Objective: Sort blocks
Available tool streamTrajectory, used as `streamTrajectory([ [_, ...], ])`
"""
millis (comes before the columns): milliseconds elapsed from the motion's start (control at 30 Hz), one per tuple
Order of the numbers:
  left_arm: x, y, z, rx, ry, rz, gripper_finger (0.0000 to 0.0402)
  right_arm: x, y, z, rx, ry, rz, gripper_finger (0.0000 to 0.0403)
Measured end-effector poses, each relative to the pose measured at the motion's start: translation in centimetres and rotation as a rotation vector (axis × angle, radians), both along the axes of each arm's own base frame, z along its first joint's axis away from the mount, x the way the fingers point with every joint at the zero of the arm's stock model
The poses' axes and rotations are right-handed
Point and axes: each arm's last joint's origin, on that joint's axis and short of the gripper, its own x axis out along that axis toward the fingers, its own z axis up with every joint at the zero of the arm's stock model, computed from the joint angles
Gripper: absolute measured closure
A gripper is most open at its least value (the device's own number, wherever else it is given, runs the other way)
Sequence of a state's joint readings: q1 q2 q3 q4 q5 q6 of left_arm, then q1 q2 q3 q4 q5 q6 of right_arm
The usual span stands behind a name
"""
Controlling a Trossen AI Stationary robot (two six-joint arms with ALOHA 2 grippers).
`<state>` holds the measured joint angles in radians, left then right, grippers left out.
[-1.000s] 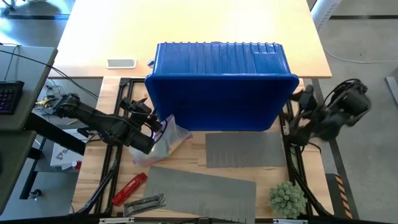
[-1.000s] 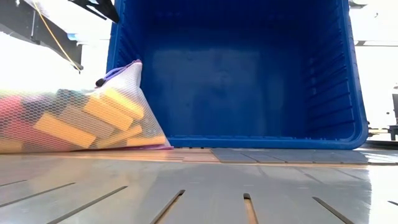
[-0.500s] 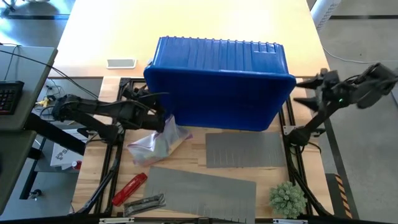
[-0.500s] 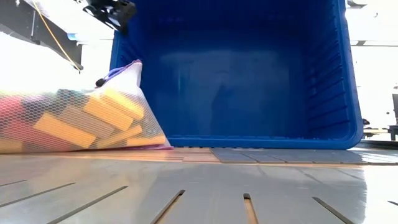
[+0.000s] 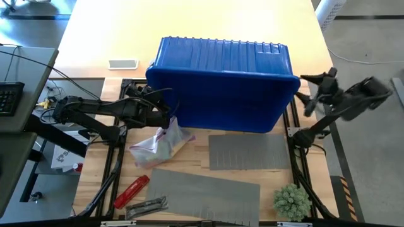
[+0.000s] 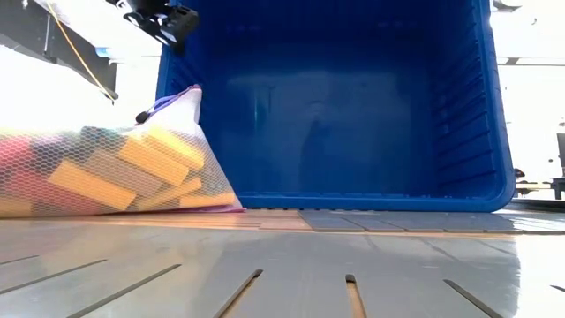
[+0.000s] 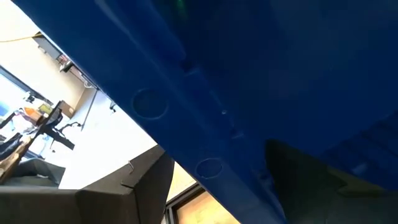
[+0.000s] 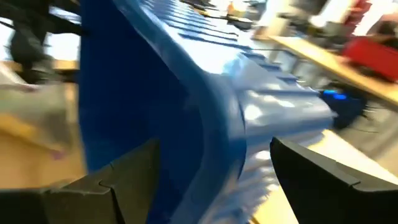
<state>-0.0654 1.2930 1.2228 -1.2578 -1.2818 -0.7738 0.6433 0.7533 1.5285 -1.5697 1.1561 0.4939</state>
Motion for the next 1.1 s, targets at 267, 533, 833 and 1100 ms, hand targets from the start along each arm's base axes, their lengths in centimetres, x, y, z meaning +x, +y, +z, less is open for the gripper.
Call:
streamTrajectory([
  [267, 0.0, -0.2, 0.0, -0.018, 0.007, -0.015, 0.0174, 3.7, 1.8, -6.0, 0.012, -0.099, -0.315, 0.0116],
  [533, 0.8, -1.1, 1.6, -0.031, -0.048, -0.088, 0.0174, 5.4, 1.8, -12.2, 0.1, -0.174, -0.514, 0.0116],
  [833, 0.8, -0.8, 4.1, -0.008, -0.077, -0.084, 0.0174, 6.2, 1.5, -14.3, 0.076, -0.18, -0.586, 0.0116],
  [1100, 0.7, 1.2, 4.2, -0.001, -0.07, 0.003, 0.0174, 6.4, 0.3, -12.2, 0.058, -0.101, -0.66, 0.0157],
])
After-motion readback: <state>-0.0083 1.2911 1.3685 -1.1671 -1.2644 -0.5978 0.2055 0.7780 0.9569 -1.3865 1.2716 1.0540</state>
